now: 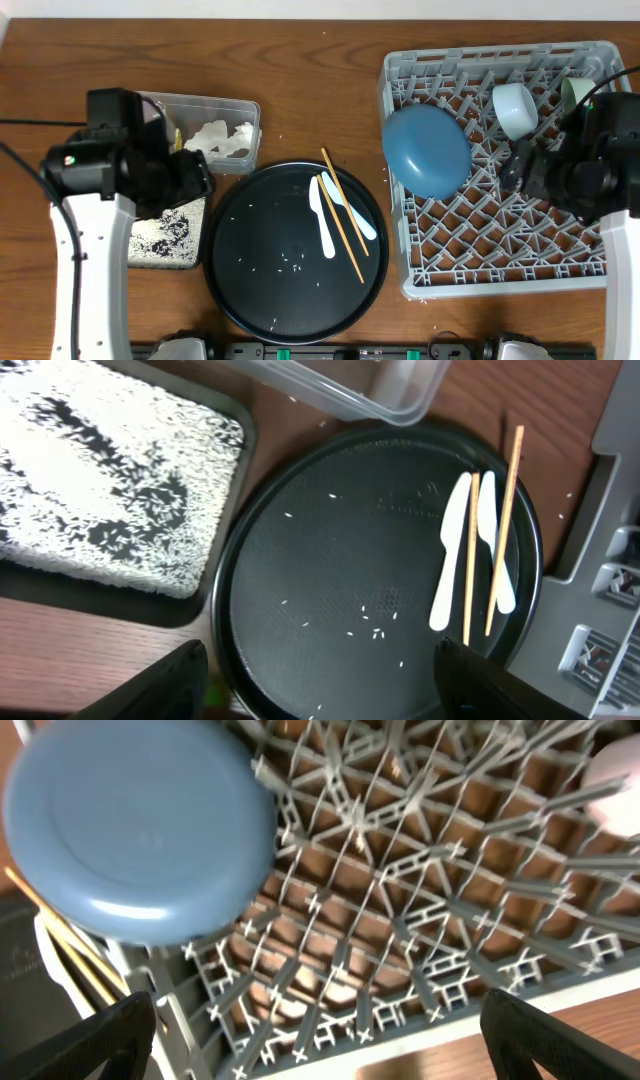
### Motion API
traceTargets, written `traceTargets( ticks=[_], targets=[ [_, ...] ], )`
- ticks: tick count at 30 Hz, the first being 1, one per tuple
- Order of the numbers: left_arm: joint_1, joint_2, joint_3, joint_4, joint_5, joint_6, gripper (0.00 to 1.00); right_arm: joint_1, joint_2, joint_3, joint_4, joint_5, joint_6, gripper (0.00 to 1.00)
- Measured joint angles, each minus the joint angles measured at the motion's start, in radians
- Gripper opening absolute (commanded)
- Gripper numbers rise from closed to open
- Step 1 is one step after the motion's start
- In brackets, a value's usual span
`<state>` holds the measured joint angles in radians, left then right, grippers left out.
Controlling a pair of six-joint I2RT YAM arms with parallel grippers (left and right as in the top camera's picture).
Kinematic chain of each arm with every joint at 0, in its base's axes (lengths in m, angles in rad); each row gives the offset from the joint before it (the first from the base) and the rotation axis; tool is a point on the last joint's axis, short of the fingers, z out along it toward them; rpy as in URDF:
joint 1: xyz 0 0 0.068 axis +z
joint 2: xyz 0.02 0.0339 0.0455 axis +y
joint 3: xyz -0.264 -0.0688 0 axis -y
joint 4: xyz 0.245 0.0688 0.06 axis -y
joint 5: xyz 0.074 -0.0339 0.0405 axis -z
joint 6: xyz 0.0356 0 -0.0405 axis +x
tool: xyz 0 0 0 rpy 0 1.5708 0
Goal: Sort waste into correct bins and load items into the dishwasher rack
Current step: 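Move the right gripper to the wooden chopsticks on the black tray and grasp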
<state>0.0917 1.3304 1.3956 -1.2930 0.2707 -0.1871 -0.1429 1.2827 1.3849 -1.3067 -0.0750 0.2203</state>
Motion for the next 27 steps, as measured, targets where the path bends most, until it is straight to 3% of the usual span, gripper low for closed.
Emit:
traceTargets(
  ticks=[9, 15, 19, 27],
  targets=[
    [-0.127, 0.082, 0.000, 0.009, 0.010, 0.000, 0.73, 0.000, 0.000, -0.099, 0.013, -0.037, -0.024, 0.99],
    [-0.150, 0.121, 0.000, -0.009, -0.037, -0.003, 0.73, 0.019, 0.000, -0.117, 0.027, -0.156, -0.119, 0.99],
    [-0.150, 0.121, 0.000, -0.016, -0.066, -0.003, 0.73, 0.141, 0.000, -0.117, 0.060, -0.192, -0.178, 0.99],
    [-0.150, 0.121, 0.000, -0.020, -0.081, -0.004, 0.73, 0.532, 0.042, -0.116, 0.182, -0.141, -0.155, 0.99]
  ],
)
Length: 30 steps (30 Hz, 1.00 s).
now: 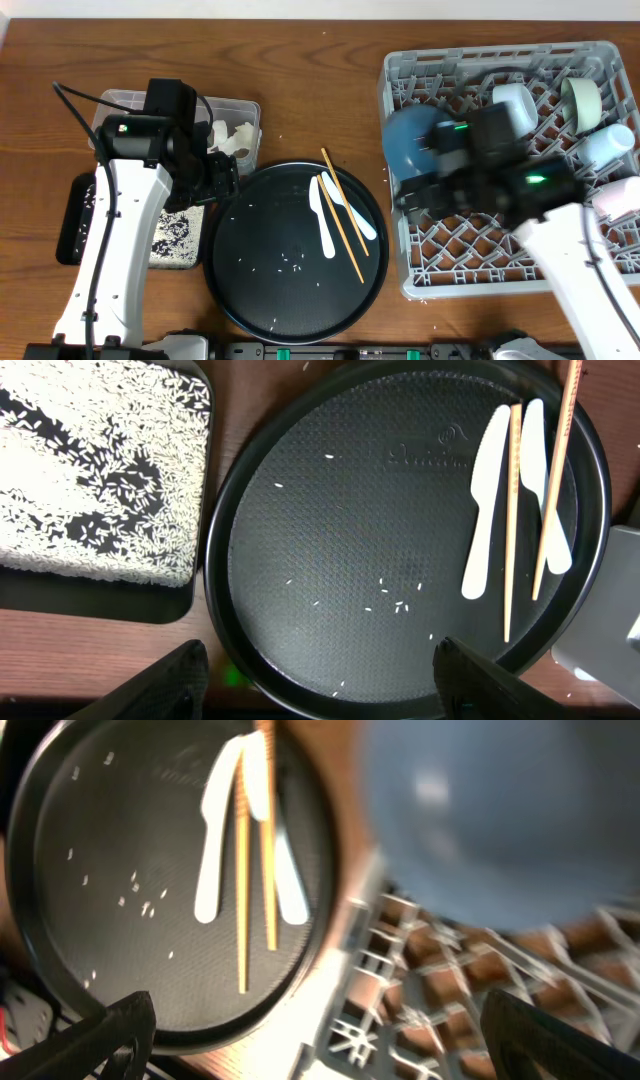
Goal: Sort waste into correct bins and load items into the dishwasher rack
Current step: 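Move the right gripper to the wooden chopsticks on the black tray and grasp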
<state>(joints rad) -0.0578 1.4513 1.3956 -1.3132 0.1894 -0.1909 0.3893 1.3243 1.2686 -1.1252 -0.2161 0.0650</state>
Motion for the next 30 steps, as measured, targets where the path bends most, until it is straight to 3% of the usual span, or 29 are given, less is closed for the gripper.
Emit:
traceTargets(
  ticks=[5, 10, 17, 30],
  targets=[
    [0.000, 0.000, 0.000, 0.000, -0.006, 0.000, 0.73, 0.212, 0.132, 0.013, 0.047, 0.070, 0.041, 0.99],
    [0.000, 0.000, 0.000, 0.000, -0.008, 0.000, 0.73, 0.326, 0.278, 0.055, 0.135, 0.132, 0.062, 0.99],
    [0.000, 0.000, 0.000, -0.002, -0.010, 0.000, 0.73, 0.347, 0.426, 0.064, 0.275, 0.210, 0.134, 0.89],
    [0.000, 0.000, 0.000, -0.003, -0.010, 0.000, 0.73, 0.347, 0.614, 0.066, 0.371, 0.235, 0.195, 0.73]
  ],
)
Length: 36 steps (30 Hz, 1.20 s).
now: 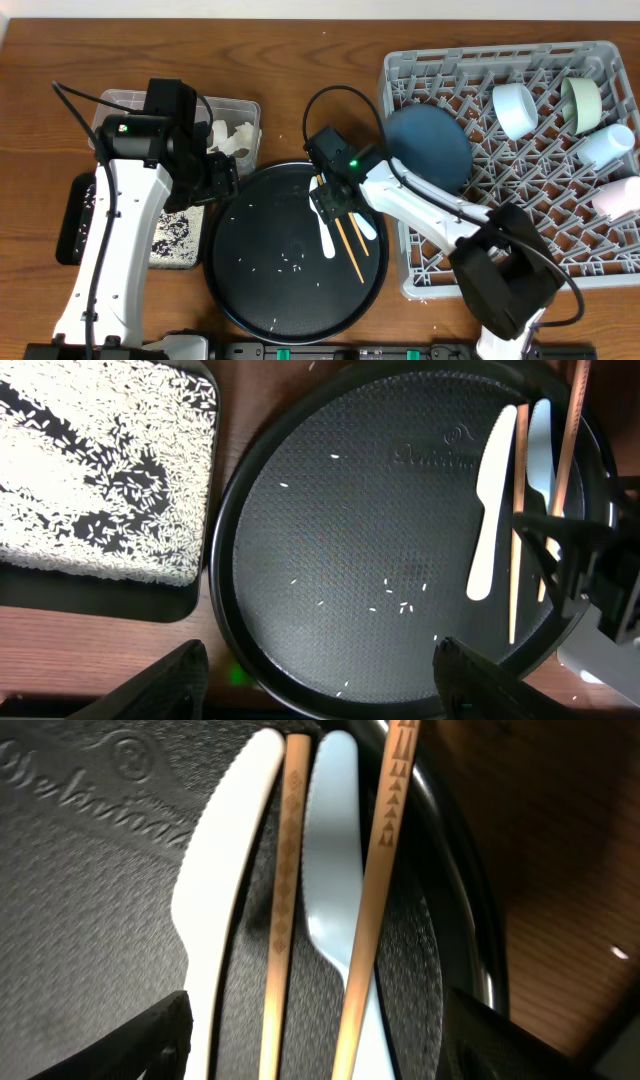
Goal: Sort waste into correct bins and load items into the dishwasher rack
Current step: 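Move the right gripper to the wooden chopsticks on the black tray and grasp, then carry the chopsticks to the rack and insert them upright, release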
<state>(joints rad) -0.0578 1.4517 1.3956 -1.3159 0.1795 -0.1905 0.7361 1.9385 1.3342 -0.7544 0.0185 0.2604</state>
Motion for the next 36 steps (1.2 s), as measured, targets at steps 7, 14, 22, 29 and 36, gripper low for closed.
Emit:
traceTargets(
  ticks=[7, 14, 22, 29, 36],
  targets=[
    [0.000, 0.000, 0.000, 0.000, 0.000, 0.000, 0.73, 0.000, 0.055, 0.000, 0.027, 0.001, 0.013, 0.60],
    [0.000, 0.000, 0.000, 0.000, 0.000, 0.000, 0.73, 0.000, 0.073, 0.000, 0.034, 0.009, 0.027, 0.14],
    [0.000, 0.000, 0.000, 0.000, 0.000, 0.000, 0.73, 0.000, 0.067, 0.017, 0.023, 0.017, 0.037, 0.01],
    [0.000, 0.000, 0.000, 0.000, 0.000, 0.000, 0.73, 0.000, 0.066, 0.020, -0.009, 0.017, 0.037, 0.01],
    [0.000, 0.000, 0.000, 0.000, 0.000, 0.000, 0.73, 0.000, 0.031, 0.022, -0.022, 0.017, 0.037, 0.01]
  ],
)
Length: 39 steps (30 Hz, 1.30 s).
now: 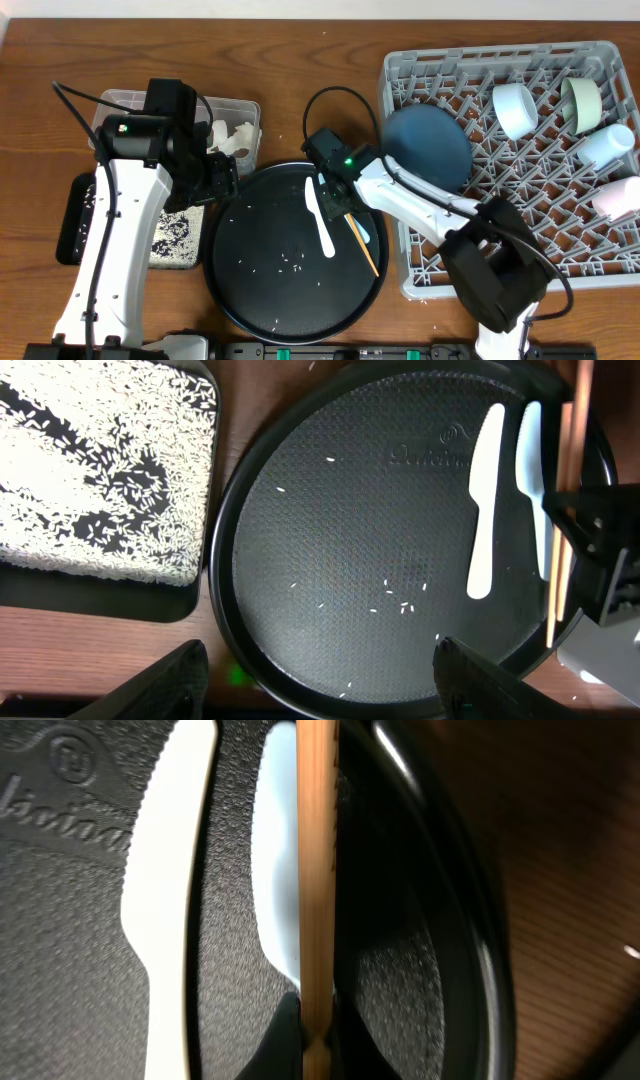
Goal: Sort waste into correct bins and load items into the dishwasher rack
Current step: 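Carry the chopsticks to the rack and insert them upright, release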
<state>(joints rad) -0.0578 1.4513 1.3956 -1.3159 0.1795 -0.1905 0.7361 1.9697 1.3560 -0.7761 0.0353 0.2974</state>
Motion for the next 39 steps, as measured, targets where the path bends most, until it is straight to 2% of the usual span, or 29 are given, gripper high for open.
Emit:
traceTargets(
  ticks=[9, 17, 21, 27, 32, 39],
  targets=[
    [0.000, 0.000, 0.000, 0.000, 0.000, 0.000, 0.73, 0.000, -0.064, 0.003, -0.028, -0.011, 0.000, 0.01],
    [0.000, 0.000, 0.000, 0.000, 0.000, 0.000, 0.73, -0.055, -0.323, 0.006, -0.068, -0.018, -0.037, 0.01],
    [0.000, 0.000, 0.000, 0.000, 0.000, 0.000, 0.73, -0.171, -0.443, 0.018, -0.147, 0.008, -0.070, 0.01],
    [0.000, 0.000, 0.000, 0.000, 0.000, 0.000, 0.73, -0.394, -0.480, 0.019, -0.249, 0.051, -0.158, 0.01],
    [0.000, 0.000, 0.000, 0.000, 0.000, 0.000, 0.73, -0.568, -0.479, 0.016, -0.262, 0.101, -0.264, 0.01],
    [0.000, 0.000, 0.000, 0.000, 0.000, 0.000, 0.73, -0.686, -0.470, -0.034, -0.237, 0.157, -0.381, 0.01]
  ],
)
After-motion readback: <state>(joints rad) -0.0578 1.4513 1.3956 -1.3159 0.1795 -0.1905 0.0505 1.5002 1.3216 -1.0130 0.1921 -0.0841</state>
